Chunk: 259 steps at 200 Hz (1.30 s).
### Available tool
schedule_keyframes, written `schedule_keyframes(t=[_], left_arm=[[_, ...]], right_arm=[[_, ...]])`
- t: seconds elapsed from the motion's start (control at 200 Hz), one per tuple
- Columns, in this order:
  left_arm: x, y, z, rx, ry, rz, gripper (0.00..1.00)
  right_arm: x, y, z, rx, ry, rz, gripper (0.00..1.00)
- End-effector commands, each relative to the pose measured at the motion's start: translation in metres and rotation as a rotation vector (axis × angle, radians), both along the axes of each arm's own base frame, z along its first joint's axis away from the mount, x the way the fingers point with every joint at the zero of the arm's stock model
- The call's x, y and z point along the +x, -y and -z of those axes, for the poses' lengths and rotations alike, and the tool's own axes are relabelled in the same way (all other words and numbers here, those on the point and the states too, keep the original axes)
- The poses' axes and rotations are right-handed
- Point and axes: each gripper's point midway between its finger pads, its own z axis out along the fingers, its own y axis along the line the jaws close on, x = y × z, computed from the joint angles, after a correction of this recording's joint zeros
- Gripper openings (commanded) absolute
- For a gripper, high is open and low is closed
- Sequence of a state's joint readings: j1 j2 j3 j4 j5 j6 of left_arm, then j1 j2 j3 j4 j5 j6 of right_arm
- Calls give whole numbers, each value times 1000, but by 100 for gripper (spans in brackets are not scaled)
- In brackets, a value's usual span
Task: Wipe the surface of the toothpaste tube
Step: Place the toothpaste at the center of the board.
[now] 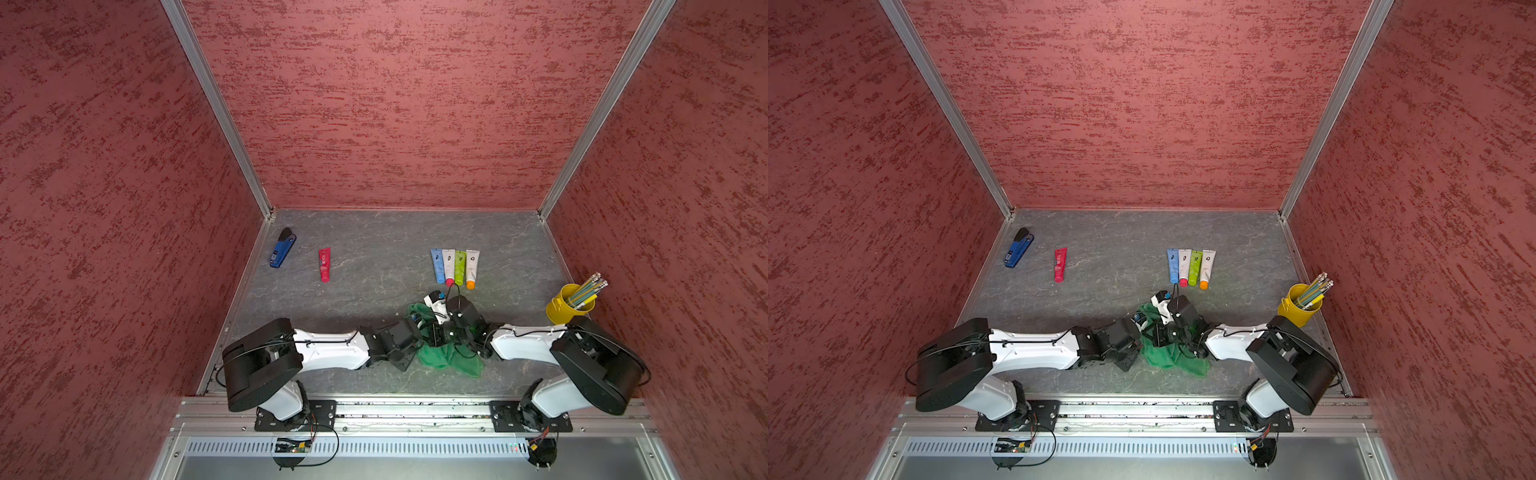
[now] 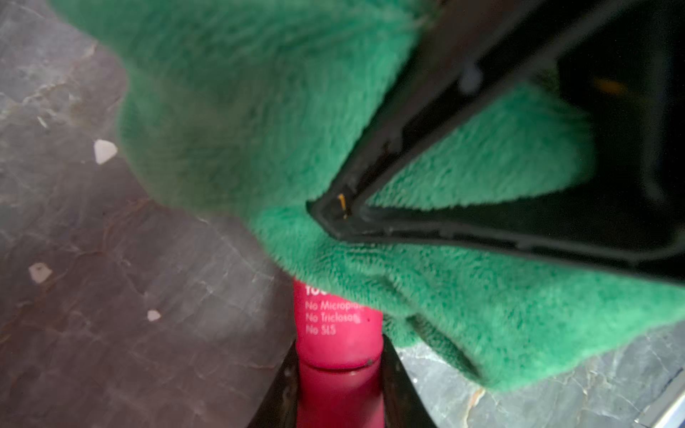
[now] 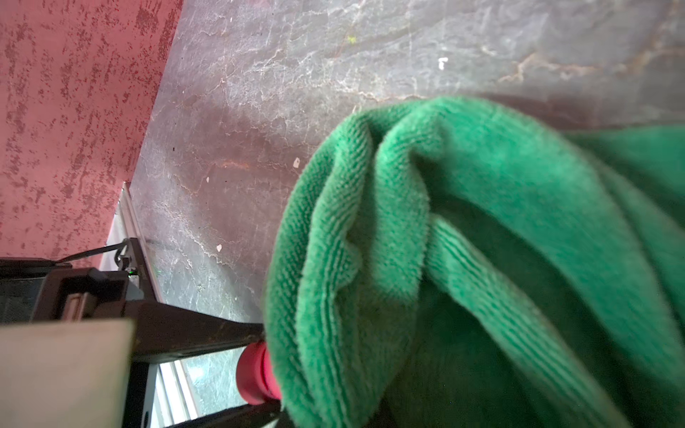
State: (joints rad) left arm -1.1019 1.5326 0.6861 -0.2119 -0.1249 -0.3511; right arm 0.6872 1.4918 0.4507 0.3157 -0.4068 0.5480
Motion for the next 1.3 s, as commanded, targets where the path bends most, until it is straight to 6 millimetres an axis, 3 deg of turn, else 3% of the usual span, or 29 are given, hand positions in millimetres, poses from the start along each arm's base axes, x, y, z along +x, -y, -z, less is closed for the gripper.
schedule_keyframes(t=[0.0, 0.1, 0.22, 0.436, 0.591, 0.781, 0.947, 1.077, 1.292], left_arm=[[9, -23, 0, 35, 3, -94, 0], [25, -40, -13, 6, 5, -190, 0], [56, -69, -33, -47, 20, -343, 0], [121, -129, -60, -82, 45, -571, 0], [166, -169, -57, -113, -2, -697, 0], [208, -200, -40, -67, -50, -788, 0], [232, -209, -24, -71, -113, -817, 0], [239, -219, -17, -49, -134, -838, 3], [235, -226, -12, -23, -135, -863, 34]], right_arm=[[13, 58, 18, -147, -37, 161, 0], [36, 87, -6, -232, 95, 288, 0], [45, 108, -30, -249, 207, 386, 0], [39, 108, -27, -212, 234, 378, 0], [39, 105, -24, -212, 226, 362, 0], [39, 104, -25, -201, 231, 357, 0], [38, 103, -24, -202, 229, 353, 0], [39, 103, -23, -203, 229, 352, 0], [39, 102, -21, -206, 221, 345, 0]])
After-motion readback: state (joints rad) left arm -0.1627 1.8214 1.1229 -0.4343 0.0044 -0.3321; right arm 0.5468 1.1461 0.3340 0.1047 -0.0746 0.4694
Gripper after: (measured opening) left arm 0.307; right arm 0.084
